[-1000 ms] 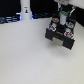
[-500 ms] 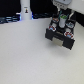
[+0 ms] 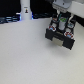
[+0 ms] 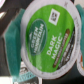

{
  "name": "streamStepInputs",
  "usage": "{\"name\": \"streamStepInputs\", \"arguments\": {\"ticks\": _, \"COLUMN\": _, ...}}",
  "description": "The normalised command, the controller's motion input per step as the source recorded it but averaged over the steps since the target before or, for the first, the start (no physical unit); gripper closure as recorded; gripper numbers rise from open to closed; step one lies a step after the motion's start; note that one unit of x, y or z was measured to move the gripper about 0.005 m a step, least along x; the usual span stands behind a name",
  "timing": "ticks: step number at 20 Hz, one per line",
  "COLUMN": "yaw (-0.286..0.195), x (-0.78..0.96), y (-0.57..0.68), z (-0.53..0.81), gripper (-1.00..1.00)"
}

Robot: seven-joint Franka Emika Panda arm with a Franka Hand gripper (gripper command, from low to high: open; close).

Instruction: Open the kcup holder, insert the kcup into the holder, and close the kcup holder

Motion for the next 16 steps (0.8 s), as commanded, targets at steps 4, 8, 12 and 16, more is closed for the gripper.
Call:
{"name": "streamStepInputs", "arguments": {"ticks": 4, "yaw": 0.011, "x": 0.00, "y": -0.01, "z": -0.20, "gripper": 1.00}}
{"name": "streamStepInputs", "arguments": {"ticks": 8, "yaw": 0.038, "x": 0.01, "y": 0.01, "z": -0.20, "gripper": 1.00}}
{"name": "streamStepInputs", "arguments": {"ticks": 12, "yaw": 0.040, "x": 0.04, "y": 0.07, "z": -0.13, "gripper": 1.00}}
{"name": "streamStepInputs", "arguments": {"ticks": 16, "yaw": 0.066, "x": 0.15, "y": 0.07, "z": 0.00, "gripper": -1.00}}
